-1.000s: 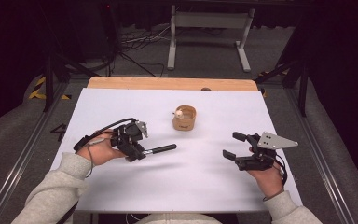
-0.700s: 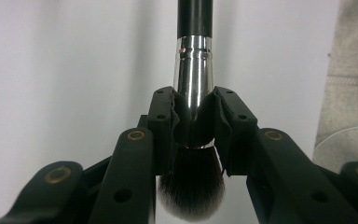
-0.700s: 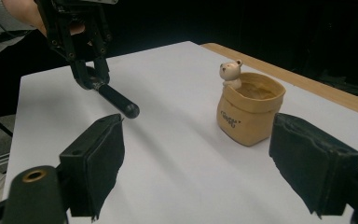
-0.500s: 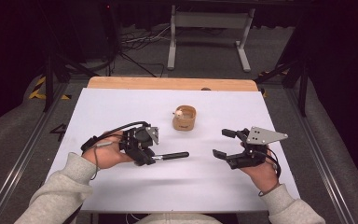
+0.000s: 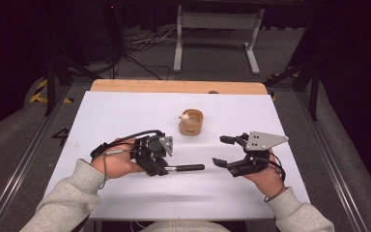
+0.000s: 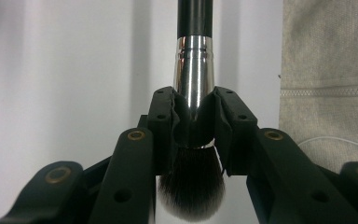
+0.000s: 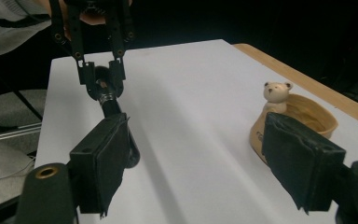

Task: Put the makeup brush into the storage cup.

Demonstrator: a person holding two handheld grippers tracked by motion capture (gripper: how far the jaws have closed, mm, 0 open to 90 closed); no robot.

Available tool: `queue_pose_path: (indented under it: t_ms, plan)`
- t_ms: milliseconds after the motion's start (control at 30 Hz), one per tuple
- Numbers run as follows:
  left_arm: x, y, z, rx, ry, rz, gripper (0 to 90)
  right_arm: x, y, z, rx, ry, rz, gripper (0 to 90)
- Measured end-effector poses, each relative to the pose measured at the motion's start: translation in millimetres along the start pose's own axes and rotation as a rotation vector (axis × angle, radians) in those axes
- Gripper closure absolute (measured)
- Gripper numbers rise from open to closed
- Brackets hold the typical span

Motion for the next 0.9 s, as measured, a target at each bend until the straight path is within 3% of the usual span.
queue_pose_path:
  t_ms: [433, 900]
  plan:
    - [4.4, -2.7, 10.1, 0.028, 0.01, -0.01, 70.4, 18.6, 11.9, 5.6, -0.026, 0.059, 0.089, 28.1]
    - [5.2, -3.5, 16.7, 0.043, 0.026, -0.012, 70.4, 36.7, 19.6, 5.9, -0.055, 0.197, 0.175, 30.2]
Point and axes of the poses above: each handheld gripper's, and its own axes: x roughly forward along the jaws, z roughly out of its top, y roughly to its left, the point moved 5 cm from there along x, roughly forward along the jaws, and after that the axes turned 15 degrees about y, right-handed, at the moved point
